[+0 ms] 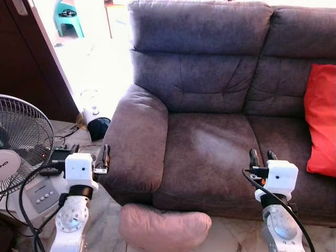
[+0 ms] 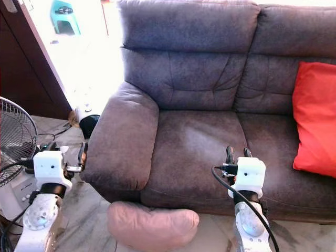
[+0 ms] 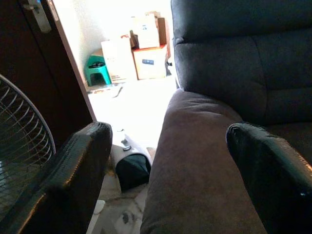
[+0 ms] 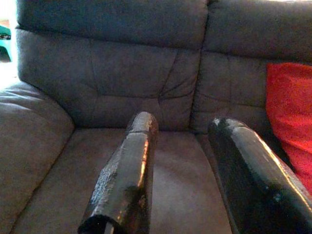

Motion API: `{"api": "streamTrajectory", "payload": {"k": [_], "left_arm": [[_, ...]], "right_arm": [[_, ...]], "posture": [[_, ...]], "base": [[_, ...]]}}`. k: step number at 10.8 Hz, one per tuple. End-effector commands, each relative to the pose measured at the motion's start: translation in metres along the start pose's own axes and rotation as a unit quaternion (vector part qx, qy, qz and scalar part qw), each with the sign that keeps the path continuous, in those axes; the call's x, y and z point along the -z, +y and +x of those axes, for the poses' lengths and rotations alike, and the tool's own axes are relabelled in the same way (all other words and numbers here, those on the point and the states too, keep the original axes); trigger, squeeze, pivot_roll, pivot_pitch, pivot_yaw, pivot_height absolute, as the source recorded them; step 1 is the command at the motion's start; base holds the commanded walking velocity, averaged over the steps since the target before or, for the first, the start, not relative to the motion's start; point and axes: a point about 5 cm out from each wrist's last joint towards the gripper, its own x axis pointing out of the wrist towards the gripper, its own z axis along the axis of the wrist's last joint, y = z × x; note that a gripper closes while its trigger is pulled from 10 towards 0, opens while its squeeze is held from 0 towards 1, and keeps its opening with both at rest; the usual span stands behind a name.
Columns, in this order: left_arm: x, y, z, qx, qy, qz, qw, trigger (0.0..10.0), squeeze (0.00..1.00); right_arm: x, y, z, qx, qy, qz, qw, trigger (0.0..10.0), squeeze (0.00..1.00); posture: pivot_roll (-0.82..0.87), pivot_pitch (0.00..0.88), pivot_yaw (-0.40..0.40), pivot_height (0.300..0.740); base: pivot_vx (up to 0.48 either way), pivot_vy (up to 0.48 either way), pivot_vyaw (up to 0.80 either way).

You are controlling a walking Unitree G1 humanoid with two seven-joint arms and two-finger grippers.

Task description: Move the pillow to the sofa from floor

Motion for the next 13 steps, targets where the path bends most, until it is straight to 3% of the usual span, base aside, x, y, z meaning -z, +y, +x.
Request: {"api": "streamTrajectory", "payload": {"k": [1, 11, 13], "left_arm": [[-0.003, 0.002, 0.002, 0.002, -0.003, -0.004, 1.000, 10.0, 0.00], [-0.006, 0.000, 0.010, 0.006, 0.005, -0.004, 1.000, 10.0, 0.00], [-0.006, -0.001, 0.010, 0.007, 0.006, -0.004, 1.000, 10.0, 0.00]], "right_arm": [[-0.007, 0.001, 0.003, -0.001, -0.011, 0.000, 1.000, 10.0, 0.00], [-0.017, -0.007, 0.012, 0.005, -0.008, -0.004, 1.000, 10.0, 0.00], [-0.019, -0.004, 0.012, -0.003, -0.010, 0.000, 1.000, 10.0, 0.00]], "posture": [[0.01, 0.012, -0.016, 0.740], [0.01, 0.088, -0.032, 0.740], [0.01, 0.093, -0.031, 0.700]], "base": [[0.000, 0.000, 0.00], [0.000, 0.000, 0.00], [0.000, 0.000, 0.00]]}}
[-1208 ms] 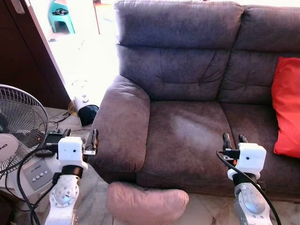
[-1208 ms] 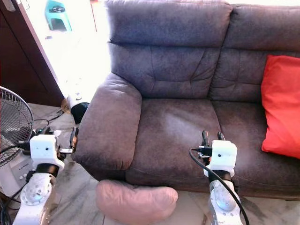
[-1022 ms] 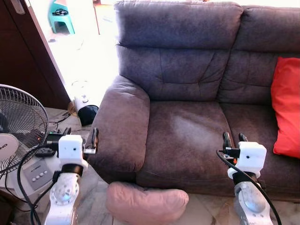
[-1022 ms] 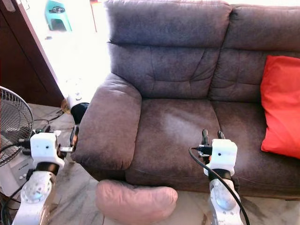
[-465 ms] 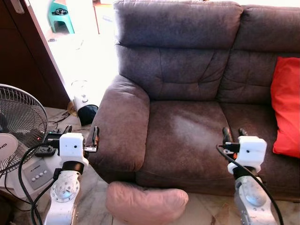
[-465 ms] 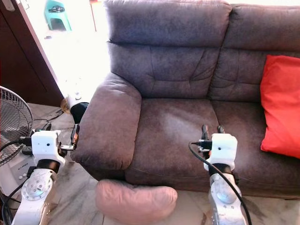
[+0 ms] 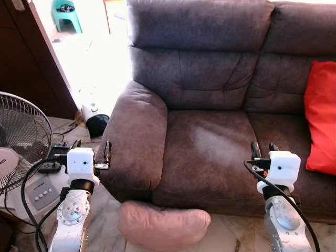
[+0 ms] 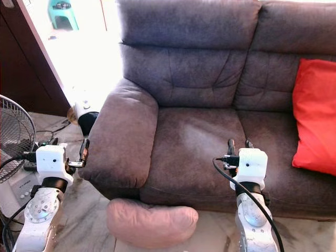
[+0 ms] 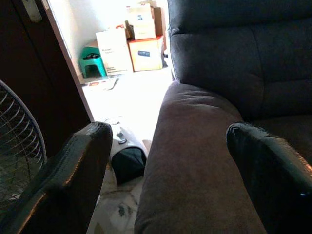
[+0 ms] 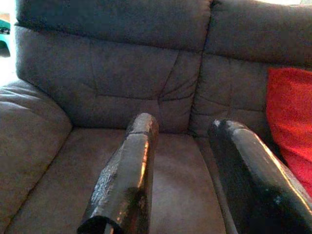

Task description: Move the pillow to the sofa from floor

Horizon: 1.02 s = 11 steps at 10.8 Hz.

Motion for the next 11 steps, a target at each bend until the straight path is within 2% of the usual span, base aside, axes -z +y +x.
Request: {"api": "streamTrajectory", "payload": {"k": [1, 5, 7, 11], "left_arm": [[-0.0030, 0.0010, 0.0006, 0.001, -0.001, -0.003, 1.000, 10.0, 0.00], [-0.0040, -0.0011, 0.0014, 0.004, -0.002, -0.004, 1.000, 10.0, 0.00], [-0.0041, -0.0014, 0.0016, 0.004, 0.000, -0.004, 1.000, 10.0, 0.00], [-0.0042, -0.0025, 0.0022, 0.005, 0.000, -0.005, 1.000, 10.0, 0.00]], "right_arm": [[-0.0072, 0.0002, 0.0010, -0.001, -0.016, 0.006, 1.000, 10.0, 0.00], [-0.0091, 0.0026, 0.0031, -0.005, -0.012, 0.014, 1.000, 10.0, 0.00], [-0.0104, 0.0055, 0.0032, -0.013, -0.016, 0.017, 1.000, 10.0, 0.00], [-0.0091, 0.0034, 0.0029, -0.010, -0.014, 0.013, 1.000, 10.0, 0.00]], "posture": [[0.01, 0.094, -0.028, 0.696], [0.01, 0.096, -0.029, 0.696], [0.01, 0.096, -0.029, 0.653], [0.01, 0.097, -0.031, 0.653]], "base": [[0.000, 0.000, 0.00], [0.000, 0.000, 0.00], [0.000, 0.000, 0.00], [0.000, 0.000, 0.00]]}}
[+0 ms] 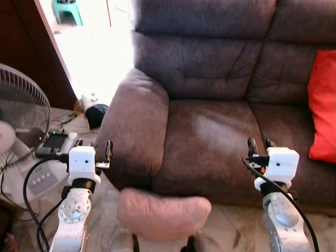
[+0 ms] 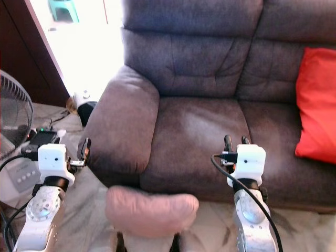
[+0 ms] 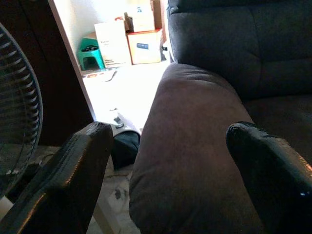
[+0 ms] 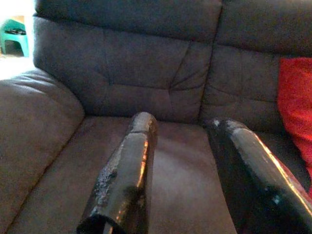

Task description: Move the pillow to the sofa from floor

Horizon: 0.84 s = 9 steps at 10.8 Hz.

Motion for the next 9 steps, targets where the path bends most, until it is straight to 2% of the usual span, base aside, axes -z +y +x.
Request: {"api": "streamTrajectory", "payload": {"k": [1, 9], "left_arm": [[-0.0031, 0.0001, 0.0005, 0.001, -0.003, -0.003, 1.000, 10.0, 0.00], [-0.0037, -0.0012, 0.0021, 0.006, -0.003, -0.005, 1.000, 10.0, 0.00]], "right_arm": [[-0.0017, -0.0019, -0.0005, 0.003, -0.002, 0.000, 1.000, 10.0, 0.00], [0.0005, 0.0000, 0.0000, -0.001, 0.005, 0.002, 1.000, 10.0, 0.00]], "posture": [[0.02, 0.098, -0.032, 0.653], [0.01, 0.098, -0.030, 0.653]], "base": [[0.000, 0.000, 0.00], [0.000, 0.000, 0.00]]}}
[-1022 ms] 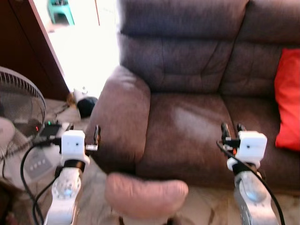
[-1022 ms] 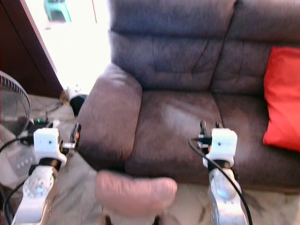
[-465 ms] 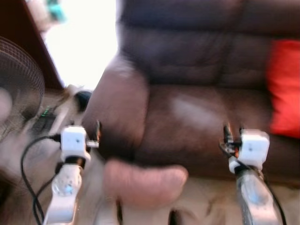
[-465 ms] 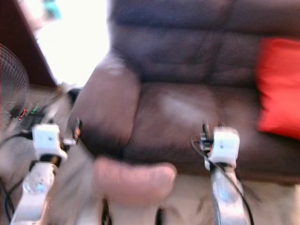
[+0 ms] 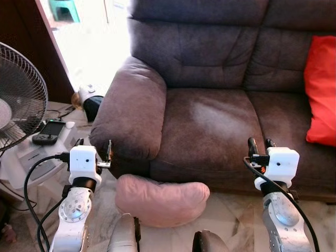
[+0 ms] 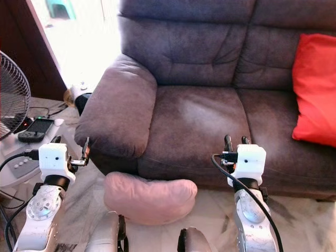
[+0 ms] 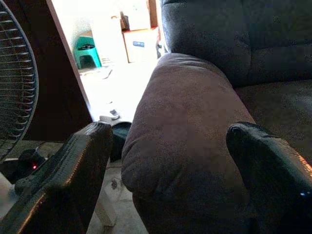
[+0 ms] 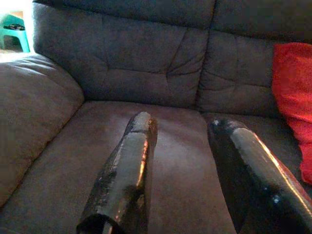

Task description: Move the pillow to the sofa from floor

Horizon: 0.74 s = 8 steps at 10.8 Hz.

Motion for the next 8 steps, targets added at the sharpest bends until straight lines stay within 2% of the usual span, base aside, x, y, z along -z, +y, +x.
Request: {"api": "streamTrajectory", "payload": {"k": [1, 4, 8], "left_arm": [[-0.0011, -0.0001, 0.0010, 0.002, 0.001, -0.005, 1.000, 10.0, 0.00], [-0.0012, -0.0005, 0.0010, 0.002, 0.001, -0.005, 1.000, 10.0, 0.00], [-0.0013, -0.0019, 0.0018, 0.005, 0.001, -0.006, 1.000, 10.0, 0.00]], "right_arm": [[0.0008, 0.0005, 0.0001, -0.002, 0.005, 0.002, 1.000, 10.0, 0.00], [0.0010, 0.0019, 0.0004, -0.009, 0.006, 0.000, 1.000, 10.0, 0.00], [0.0016, 0.0017, 0.0002, -0.010, 0.005, -0.001, 1.000, 10.0, 0.00]], "posture": [[0.01, 0.098, -0.030, 0.648], [0.01, 0.097, -0.031, 0.589], [0.01, 0.098, -0.031, 0.580]], "base": [[0.000, 0.000, 0.00], [0.000, 0.000, 0.00], [0.000, 0.000, 0.00]]}}
